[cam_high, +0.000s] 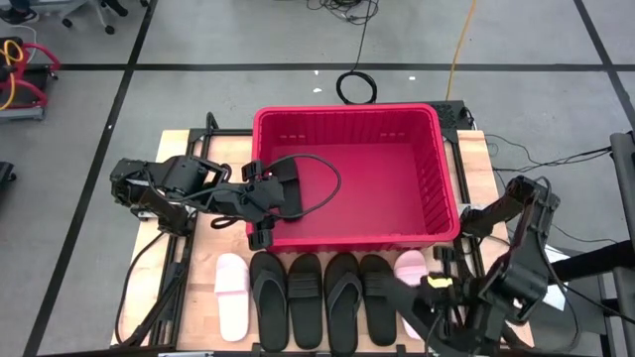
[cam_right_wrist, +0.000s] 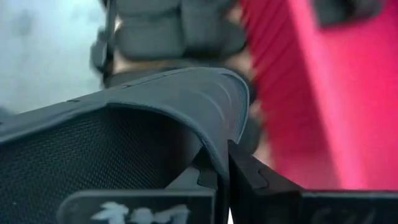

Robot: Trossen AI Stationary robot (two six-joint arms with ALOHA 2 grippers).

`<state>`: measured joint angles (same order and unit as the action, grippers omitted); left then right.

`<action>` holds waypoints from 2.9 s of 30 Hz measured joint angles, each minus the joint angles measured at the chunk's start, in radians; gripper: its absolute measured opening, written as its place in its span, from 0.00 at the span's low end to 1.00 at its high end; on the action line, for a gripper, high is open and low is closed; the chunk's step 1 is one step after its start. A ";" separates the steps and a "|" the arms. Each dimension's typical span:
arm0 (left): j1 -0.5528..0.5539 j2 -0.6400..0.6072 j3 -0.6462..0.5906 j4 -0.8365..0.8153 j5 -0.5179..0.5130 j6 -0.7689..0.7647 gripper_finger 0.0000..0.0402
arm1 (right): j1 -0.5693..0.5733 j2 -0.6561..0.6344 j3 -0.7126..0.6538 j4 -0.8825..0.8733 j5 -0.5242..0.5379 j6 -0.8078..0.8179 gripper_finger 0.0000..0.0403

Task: Pick and place slides into bin
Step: Put the black slide into the red bin

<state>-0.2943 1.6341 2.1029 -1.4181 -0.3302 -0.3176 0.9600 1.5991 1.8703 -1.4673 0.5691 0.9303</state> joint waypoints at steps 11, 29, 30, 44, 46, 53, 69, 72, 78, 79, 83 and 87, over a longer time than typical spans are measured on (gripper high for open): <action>0.000 0.000 0.000 0.017 0.000 -0.032 0.48 | -0.287 -0.107 0.030 0.177 0.207 -0.592 0.00; -0.003 -0.011 0.000 0.026 -0.037 -0.141 0.48 | -0.957 -0.124 -0.178 0.590 -0.066 -1.360 0.00; -0.002 -0.015 0.000 0.031 -0.038 -0.142 0.48 | -0.980 -0.123 -0.213 0.631 -0.090 -1.386 0.00; -0.001 -0.099 0.001 0.060 -0.128 -0.125 0.48 | -1.120 -0.101 -0.664 1.274 -0.154 -1.605 0.00; 0.005 -0.101 0.001 0.061 -0.137 -0.082 0.48 | -1.124 -0.074 -0.685 1.352 -0.154 -1.614 0.00; 0.014 -0.100 0.001 0.052 -0.135 0.045 0.48 | -1.128 0.065 -0.631 1.450 -0.155 -1.606 0.00; 0.041 -0.099 0.000 0.059 -0.136 0.118 0.48 | -1.149 0.301 -0.512 1.380 0.009 -1.483 0.00; 0.053 -0.099 0.000 0.059 -0.138 0.089 0.48 | -1.151 0.327 -0.512 1.386 0.009 -1.479 0.00; 0.072 -0.099 0.000 0.061 -0.138 0.074 0.48 | -1.156 0.385 -0.512 1.407 0.015 -1.443 0.00; 0.076 -0.099 0.000 0.061 -0.138 0.076 0.48 | -1.156 0.392 -0.512 1.407 0.030 -1.443 0.00; 0.090 -0.099 0.000 0.062 -0.138 0.077 0.48 | -1.157 0.415 -0.512 1.412 0.060 -1.466 0.00; 0.102 -0.099 0.000 0.061 -0.139 0.077 0.48 | -1.162 0.413 -0.512 1.454 0.042 -1.491 0.00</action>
<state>-0.1925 1.5352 2.1033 -1.3575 -0.4690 -0.2409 -0.2020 2.0125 1.3586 -0.0137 0.6108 -0.5610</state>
